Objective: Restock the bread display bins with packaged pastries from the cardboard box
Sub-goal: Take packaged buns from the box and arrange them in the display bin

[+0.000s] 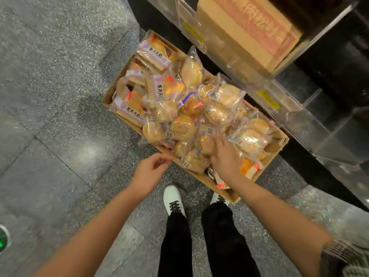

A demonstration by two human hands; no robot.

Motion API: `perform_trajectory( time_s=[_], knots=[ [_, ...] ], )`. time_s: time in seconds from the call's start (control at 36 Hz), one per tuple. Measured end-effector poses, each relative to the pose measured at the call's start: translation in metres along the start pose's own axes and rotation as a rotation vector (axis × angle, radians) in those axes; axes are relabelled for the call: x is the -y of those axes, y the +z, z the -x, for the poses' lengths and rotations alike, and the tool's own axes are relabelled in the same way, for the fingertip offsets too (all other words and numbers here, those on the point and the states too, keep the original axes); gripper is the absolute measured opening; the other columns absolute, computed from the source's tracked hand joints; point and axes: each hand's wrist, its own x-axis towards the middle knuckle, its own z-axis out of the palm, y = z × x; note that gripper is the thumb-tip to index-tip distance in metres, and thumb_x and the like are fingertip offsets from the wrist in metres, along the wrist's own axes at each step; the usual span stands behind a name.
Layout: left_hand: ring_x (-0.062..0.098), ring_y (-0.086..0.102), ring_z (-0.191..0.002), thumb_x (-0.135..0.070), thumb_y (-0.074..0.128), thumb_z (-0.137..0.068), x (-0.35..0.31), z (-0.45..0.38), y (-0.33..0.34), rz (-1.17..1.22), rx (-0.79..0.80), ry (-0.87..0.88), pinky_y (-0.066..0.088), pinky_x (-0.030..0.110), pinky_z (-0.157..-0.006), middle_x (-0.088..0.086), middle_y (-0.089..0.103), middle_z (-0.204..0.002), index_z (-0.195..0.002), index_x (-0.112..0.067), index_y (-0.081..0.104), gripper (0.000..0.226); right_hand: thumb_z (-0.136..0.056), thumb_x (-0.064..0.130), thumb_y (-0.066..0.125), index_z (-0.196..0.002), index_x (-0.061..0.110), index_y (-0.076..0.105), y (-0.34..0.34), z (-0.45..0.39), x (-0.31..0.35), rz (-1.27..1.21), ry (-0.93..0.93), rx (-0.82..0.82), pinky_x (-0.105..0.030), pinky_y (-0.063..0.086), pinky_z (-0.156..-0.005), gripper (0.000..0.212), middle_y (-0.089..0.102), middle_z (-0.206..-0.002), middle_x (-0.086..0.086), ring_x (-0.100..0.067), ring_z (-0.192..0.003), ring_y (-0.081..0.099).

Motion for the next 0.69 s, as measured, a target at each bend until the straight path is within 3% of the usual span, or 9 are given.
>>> perform_trajectory(
  time_s=[0.11, 0.19, 0.25, 0.36, 0.47, 0.53, 0.58, 0.64, 0.69],
  knots=[
    [0.008, 0.061, -0.102, -0.006, 0.052, -0.095, -0.007, 0.007, -0.004, -0.003, 0.018, 0.003, 0.044, 0.024, -0.089, -0.008, 0.066, -0.103, -0.102, -0.026, 0.062, 0.023, -0.091, 0.009, 0.057, -0.133, 0.009, 0.045, -0.014, 0.004, -0.004, -0.124, 0.063, -0.075, -0.040, 0.049, -0.086, 0.043, 0.060, -0.118, -0.009, -0.026, -0.107, 0.057],
    [0.006, 0.060, -0.101, -0.008, 0.051, -0.096, -0.018, 0.014, -0.006, -0.001, 0.024, 0.016, 0.044, 0.017, -0.080, -0.007, 0.066, -0.106, -0.107, -0.023, 0.062, 0.022, -0.094, 0.008, 0.054, -0.125, 0.009, 0.050, -0.026, 0.013, -0.010, -0.198, 0.094, -0.076, -0.032, 0.044, -0.069, 0.031, 0.063, -0.103, -0.005, -0.023, -0.092, 0.059],
    [0.006, 0.060, -0.101, -0.009, 0.053, -0.095, -0.025, 0.018, -0.007, 0.011, 0.015, 0.021, 0.043, 0.016, -0.078, -0.007, 0.066, -0.107, -0.105, -0.025, 0.062, 0.020, -0.095, 0.007, 0.054, -0.116, 0.007, 0.054, -0.037, 0.018, -0.012, -0.326, 0.111, -0.084, -0.029, 0.041, -0.070, 0.021, 0.060, -0.097, -0.002, -0.020, -0.091, 0.058],
    [0.007, 0.059, -0.103, -0.014, 0.058, -0.093, -0.045, 0.027, -0.006, 0.054, 0.031, 0.039, 0.045, 0.027, -0.093, -0.011, 0.064, -0.108, -0.115, -0.023, 0.059, 0.023, -0.096, 0.009, 0.054, -0.103, 0.010, 0.055, -0.061, 0.032, -0.007, -0.786, 0.242, -0.007, -0.032, 0.052, -0.071, 0.007, 0.062, -0.103, -0.009, -0.016, -0.082, 0.061],
    [0.016, 0.054, -0.117, -0.038, 0.068, -0.082, -0.065, 0.034, -0.001, 0.137, 0.101, 0.023, 0.044, 0.032, -0.101, -0.001, 0.055, -0.130, -0.140, -0.014, 0.042, 0.068, -0.095, 0.011, 0.051, -0.105, 0.008, 0.055, -0.091, 0.055, 0.006, -1.331, 0.292, 0.253, -0.030, 0.053, -0.070, 0.011, 0.068, -0.105, -0.010, -0.022, -0.089, 0.068],
    [0.020, 0.051, -0.124, -0.058, 0.073, -0.070, -0.077, 0.038, 0.000, 0.240, 0.142, -0.020, 0.041, 0.041, -0.107, 0.002, 0.050, -0.138, -0.147, -0.014, 0.032, 0.097, -0.087, 0.014, 0.054, -0.110, 0.005, 0.052, -0.107, 0.066, 0.013, -1.494, 0.256, 0.369, -0.026, 0.052, -0.069, 0.025, 0.070, -0.100, -0.009, -0.021, -0.087, 0.068],
    [0.023, 0.052, -0.124, -0.063, 0.073, -0.060, -0.087, 0.042, 0.002, 0.351, 0.182, -0.058, 0.040, 0.046, -0.107, 0.006, 0.051, -0.138, -0.147, -0.013, 0.031, 0.109, -0.086, 0.009, 0.053, -0.117, 0.004, 0.051, -0.118, 0.075, 0.018, -1.564, 0.229, 0.471, -0.026, 0.054, -0.068, 0.031, 0.071, -0.100, -0.009, -0.021, -0.086, 0.068],
    [0.029, 0.056, -0.120, -0.054, 0.072, -0.065, -0.095, 0.044, 0.006, 0.457, 0.243, -0.084, 0.045, 0.046, -0.103, 0.015, 0.056, -0.133, -0.143, -0.006, 0.038, 0.098, -0.093, -0.002, 0.045, -0.121, 0.003, 0.051, -0.126, 0.081, 0.021, -1.577, 0.222, 0.544, -0.026, 0.055, -0.070, 0.029, 0.071, -0.103, -0.010, -0.022, -0.089, 0.069],
    [0.029, 0.065, -0.107, -0.041, 0.070, -0.079, -0.100, 0.046, 0.010, 0.532, 0.289, -0.068, 0.054, 0.040, -0.092, 0.016, 0.066, -0.117, -0.125, -0.002, 0.055, 0.062, -0.096, -0.004, 0.042, -0.123, 0.004, 0.052, -0.132, 0.084, 0.022, -1.535, 0.228, 0.588, -0.026, 0.055, -0.071, 0.031, 0.071, -0.102, -0.010, -0.022, -0.090, 0.070]
  ],
)
